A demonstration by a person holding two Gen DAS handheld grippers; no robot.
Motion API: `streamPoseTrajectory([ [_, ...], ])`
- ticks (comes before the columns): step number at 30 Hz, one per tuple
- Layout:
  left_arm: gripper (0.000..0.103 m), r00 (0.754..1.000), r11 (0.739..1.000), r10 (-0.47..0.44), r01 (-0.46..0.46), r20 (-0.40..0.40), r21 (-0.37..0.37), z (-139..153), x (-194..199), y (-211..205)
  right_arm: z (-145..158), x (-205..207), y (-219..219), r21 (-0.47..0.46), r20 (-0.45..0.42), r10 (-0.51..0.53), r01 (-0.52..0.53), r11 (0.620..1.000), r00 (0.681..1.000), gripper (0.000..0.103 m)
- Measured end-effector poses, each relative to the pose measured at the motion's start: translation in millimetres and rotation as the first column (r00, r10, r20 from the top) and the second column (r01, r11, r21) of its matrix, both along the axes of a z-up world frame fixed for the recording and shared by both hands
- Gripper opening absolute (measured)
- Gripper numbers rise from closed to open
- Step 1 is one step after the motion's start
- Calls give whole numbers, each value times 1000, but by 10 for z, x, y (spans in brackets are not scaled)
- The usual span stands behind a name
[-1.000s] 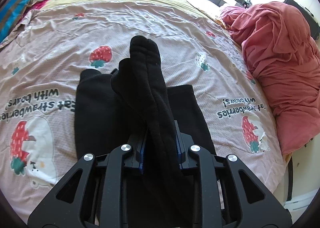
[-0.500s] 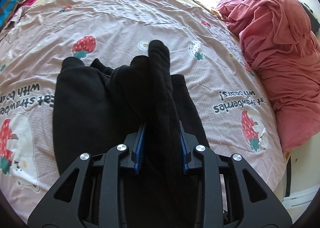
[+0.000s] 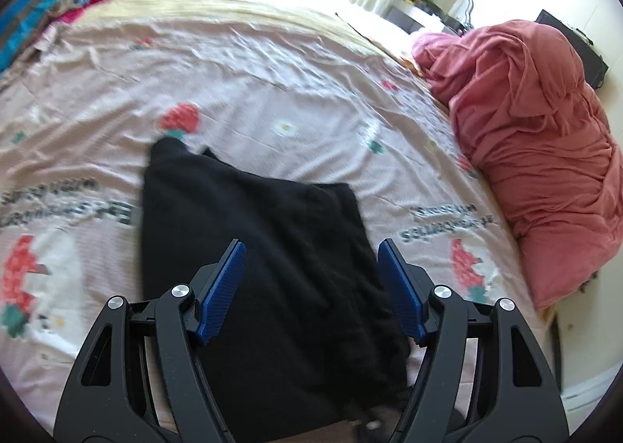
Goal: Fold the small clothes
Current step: 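Lift the black sweatshirt edge with both grippers and fold it over onto itself, then open both grippers and release the folded edge onto the bundle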
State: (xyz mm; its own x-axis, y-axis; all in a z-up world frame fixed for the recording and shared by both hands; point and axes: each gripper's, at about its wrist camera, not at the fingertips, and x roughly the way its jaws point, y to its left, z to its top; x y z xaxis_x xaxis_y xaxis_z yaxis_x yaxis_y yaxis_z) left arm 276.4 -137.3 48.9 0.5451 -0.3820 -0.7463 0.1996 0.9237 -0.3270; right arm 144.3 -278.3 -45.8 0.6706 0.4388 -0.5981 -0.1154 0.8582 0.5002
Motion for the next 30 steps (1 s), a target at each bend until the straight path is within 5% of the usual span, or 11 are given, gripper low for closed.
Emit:
streamPoseTrajectory([
  [4,62,999,998,53,-53,-2,25,-131,-110,263,43,93,-56,59,-40,67,-64,996,997,46],
  [6,62,997,997,71,-70,-17,34,-239,-157,362,92,137,-112,112,-56,111,-104,988,992,71],
  [10,62,995,996,87,-86,-57,20,-468,-243,529,262,278,-201,132,-62,134,-125,983,989,76],
  [16,62,996,997,79,-78,-51,28,-503,-305,549,180,993,-273,109,-190,207,-189,976,960,77],
  [19,62,996,996,75,-73,-42,41,-506,-332,538,165,1185,-257,126,-202,210,-187,974,957,75],
  [25,62,996,997,72,-70,-44,45,-524,-352,534,255,1321,-127,3,-186,197,-200,980,963,49],
  [28,62,997,996,72,-70,-42,49,-526,-352,540,341,1324,35,-127,-146,201,-220,967,969,40],
  [30,62,996,996,74,-72,-44,51,-528,-357,539,391,1271,175,-246,-104,220,-239,939,970,22],
])
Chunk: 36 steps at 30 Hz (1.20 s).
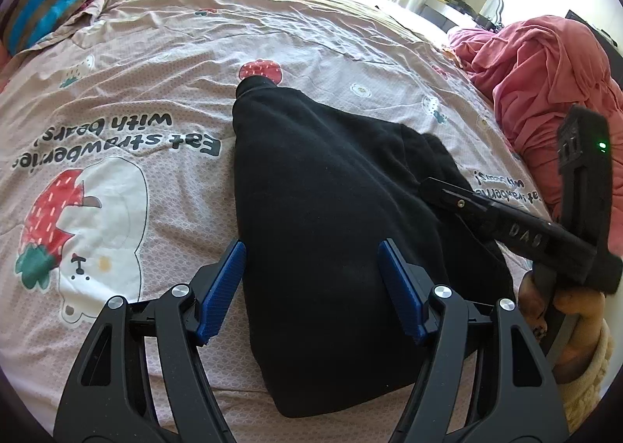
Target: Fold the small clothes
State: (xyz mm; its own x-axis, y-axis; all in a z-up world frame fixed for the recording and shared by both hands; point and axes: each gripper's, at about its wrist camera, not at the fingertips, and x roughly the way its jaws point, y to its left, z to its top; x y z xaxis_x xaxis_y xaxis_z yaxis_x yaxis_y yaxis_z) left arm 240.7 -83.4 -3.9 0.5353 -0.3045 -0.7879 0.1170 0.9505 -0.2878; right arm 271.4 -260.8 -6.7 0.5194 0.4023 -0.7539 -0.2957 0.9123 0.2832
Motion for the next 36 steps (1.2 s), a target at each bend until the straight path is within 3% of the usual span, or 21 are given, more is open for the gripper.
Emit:
streamPoseTrajectory([
  [3,62,1000,1000,3,-3,-1,0,3,-1,0,11,-61,100,-97,69,37,-30,995,997,8],
  [5,62,1000,1000,5,-5,-3,-3,12,-7,3,73,-65,74,-136,115,35,-19,991,993,8],
  [11,62,1000,1000,-14,14,4,-26,61,-45,-68,164,7,-122,-87,136,14,-2,996,991,8],
  [17,64,999,999,-40,40,28,20,43,-108,-218,-169,77,-299,-47,47,-43,45,998,998,8],
  [19,64,999,998,-44,43,30,36,30,-118,-235,-194,53,-316,-27,47,-51,52,998,998,11],
  [22,64,999,999,-38,37,24,27,9,-115,-192,-124,-3,-388,7,38,-86,86,996,996,30],
  [25,65,999,999,-32,32,22,12,-7,-126,-157,-8,-131,-488,48,55,-112,109,993,992,33],
  [28,66,999,1000,-27,27,23,2,-17,-146,-142,63,-270,-520,91,56,-98,93,992,994,44],
  [36,67,999,999,-22,23,35,-30,53,-257,-48,127,-651,-588,177,41,-91,82,981,995,49],
])
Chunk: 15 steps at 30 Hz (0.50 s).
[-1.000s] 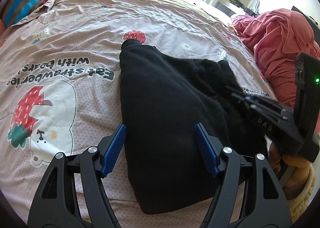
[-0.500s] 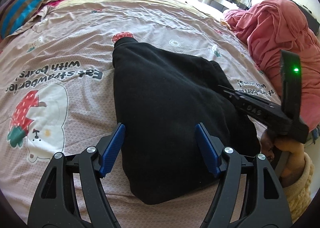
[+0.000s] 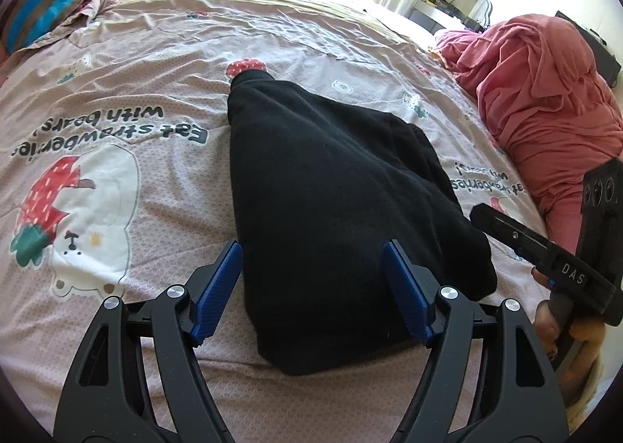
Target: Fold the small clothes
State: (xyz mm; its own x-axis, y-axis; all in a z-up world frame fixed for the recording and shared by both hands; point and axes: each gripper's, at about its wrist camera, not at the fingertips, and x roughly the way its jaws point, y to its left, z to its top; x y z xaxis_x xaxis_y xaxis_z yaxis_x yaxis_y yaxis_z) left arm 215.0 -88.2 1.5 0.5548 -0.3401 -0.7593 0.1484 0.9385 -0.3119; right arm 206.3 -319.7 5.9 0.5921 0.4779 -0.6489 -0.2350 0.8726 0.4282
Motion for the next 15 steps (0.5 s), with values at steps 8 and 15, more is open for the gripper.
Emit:
streamPoseTrajectory([
  [8,68,1000,998,28,-28,1,-52,47,-124,221,57,-62,1,64,-19,55,-54,996,998,50],
  [15,53,998,996,-13,8,-65,-85,-110,-96,144,-137,213,98,154,-134,76,-55,987,988,40],
])
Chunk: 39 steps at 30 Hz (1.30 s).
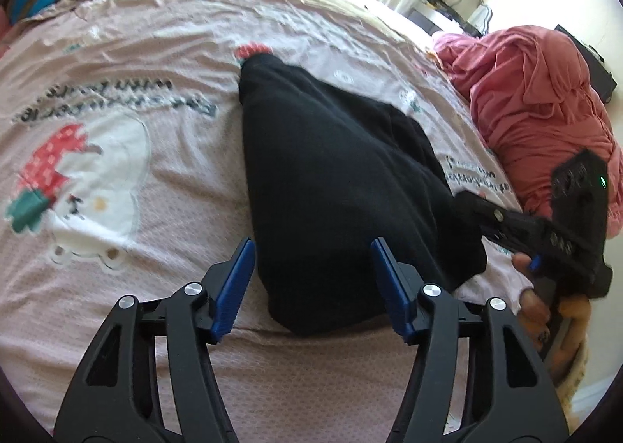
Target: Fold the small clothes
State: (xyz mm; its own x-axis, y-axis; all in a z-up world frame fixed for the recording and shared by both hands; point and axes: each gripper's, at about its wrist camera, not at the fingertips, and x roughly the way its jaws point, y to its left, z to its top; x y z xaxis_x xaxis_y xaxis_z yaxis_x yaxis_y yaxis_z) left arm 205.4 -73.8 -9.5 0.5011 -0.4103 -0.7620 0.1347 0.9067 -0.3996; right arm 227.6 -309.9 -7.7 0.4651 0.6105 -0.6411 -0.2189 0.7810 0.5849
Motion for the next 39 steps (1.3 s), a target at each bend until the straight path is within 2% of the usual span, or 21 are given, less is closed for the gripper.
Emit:
streamPoseTrajectory([
  [1,53,1000,1000,3,-3,-3,4,-28,-3,-25,-45,36,5,5,-21,-5,5,1000,1000,35],
  [2,53,1000,1000,2,-2,0,14,-34,-12,-43,-97,71,14,11,-44,-6,7,1000,999,21],
  [3,53,1000,1000,-1,1,3,19,-30,-16,-53,-120,80,23,22,-49,2,-1,1000,999,18],
  [9,53,1000,1000,-23,23,11,16,37,-10,-91,150,-135,40,-140,119,-19,36,990,993,14],
  [11,56,999,998,-36,36,16,43,35,-6,-150,115,-142,92,-231,140,-12,45,972,990,13],
  [13,57,999,997,-35,35,1,61,-27,11,-163,0,-114,131,-272,112,-4,34,962,994,12],
  [15,58,999,999,-31,32,-13,37,-76,10,-132,-56,-117,135,-283,112,-13,45,958,994,16],
  [18,60,999,999,-33,33,-16,41,-101,-8,-118,-59,-145,138,-321,137,-31,74,944,990,27],
  [28,59,999,997,-38,38,0,62,-38,-33,-141,13,-203,211,-368,169,-34,95,925,985,31],
  [39,63,999,998,-40,40,-3,54,-14,-48,-151,66,-232,206,-350,161,-35,90,932,986,46],
])
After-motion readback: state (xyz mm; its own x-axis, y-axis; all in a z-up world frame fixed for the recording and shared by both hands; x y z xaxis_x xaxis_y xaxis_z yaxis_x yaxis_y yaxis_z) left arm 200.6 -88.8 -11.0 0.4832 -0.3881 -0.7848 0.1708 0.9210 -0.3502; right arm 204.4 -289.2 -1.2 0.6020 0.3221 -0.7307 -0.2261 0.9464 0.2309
